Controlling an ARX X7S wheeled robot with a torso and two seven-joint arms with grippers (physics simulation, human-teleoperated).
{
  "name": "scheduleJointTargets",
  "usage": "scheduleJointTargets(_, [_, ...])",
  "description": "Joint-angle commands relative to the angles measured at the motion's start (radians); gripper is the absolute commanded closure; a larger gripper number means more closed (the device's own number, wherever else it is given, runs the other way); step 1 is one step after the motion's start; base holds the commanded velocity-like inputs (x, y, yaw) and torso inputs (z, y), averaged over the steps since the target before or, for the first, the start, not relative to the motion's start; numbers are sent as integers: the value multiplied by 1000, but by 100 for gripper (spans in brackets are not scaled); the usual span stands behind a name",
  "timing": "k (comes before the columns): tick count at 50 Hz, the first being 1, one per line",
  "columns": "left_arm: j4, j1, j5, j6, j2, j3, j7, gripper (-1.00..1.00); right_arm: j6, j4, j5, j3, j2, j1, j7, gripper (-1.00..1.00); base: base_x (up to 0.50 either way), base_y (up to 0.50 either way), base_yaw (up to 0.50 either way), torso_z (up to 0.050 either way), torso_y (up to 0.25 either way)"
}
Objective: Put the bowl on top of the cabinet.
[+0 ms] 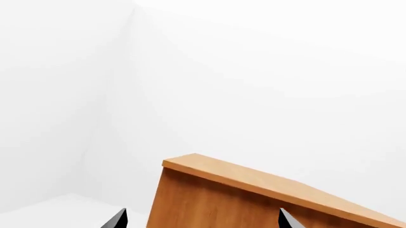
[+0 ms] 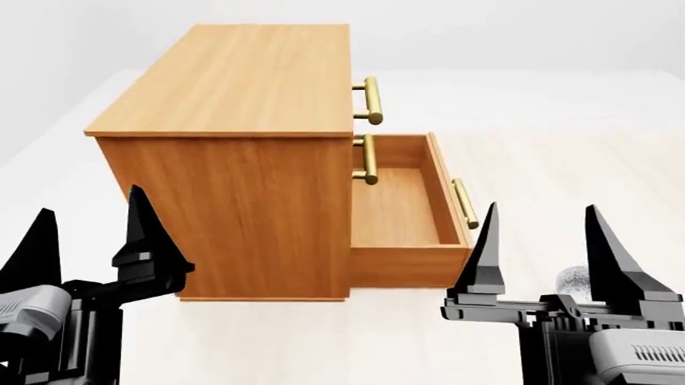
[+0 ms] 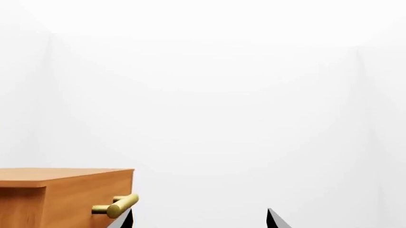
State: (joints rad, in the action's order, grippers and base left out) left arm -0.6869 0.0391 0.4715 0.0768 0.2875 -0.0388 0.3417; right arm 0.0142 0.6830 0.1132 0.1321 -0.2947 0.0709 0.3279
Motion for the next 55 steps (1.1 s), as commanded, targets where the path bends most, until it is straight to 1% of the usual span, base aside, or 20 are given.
scheduleJointTargets(1, [4, 0, 1, -6, 4, 3, 3, -100, -3, 0, 8, 1, -4, 1, 4, -100, 133, 0, 0, 0, 0])
scheduleJointTargets(12, [6, 0, 2, -10, 7, 6, 6, -100, 3, -3, 5, 3, -7, -1, 13, -100, 127, 0, 0, 0, 0])
scheduleJointTargets(44, [7, -2, 9, -15, 19, 14, 18, -100, 1, -7, 16, 14, -18, -6, 21, -100, 10, 0, 0, 0, 0])
scheduleJointTargets(55, [3, 2, 9, -17, 22, 20, 21, -100, 42, 22, 11, 11, -19, -9, 43, -100, 0, 0, 0, 0, 0])
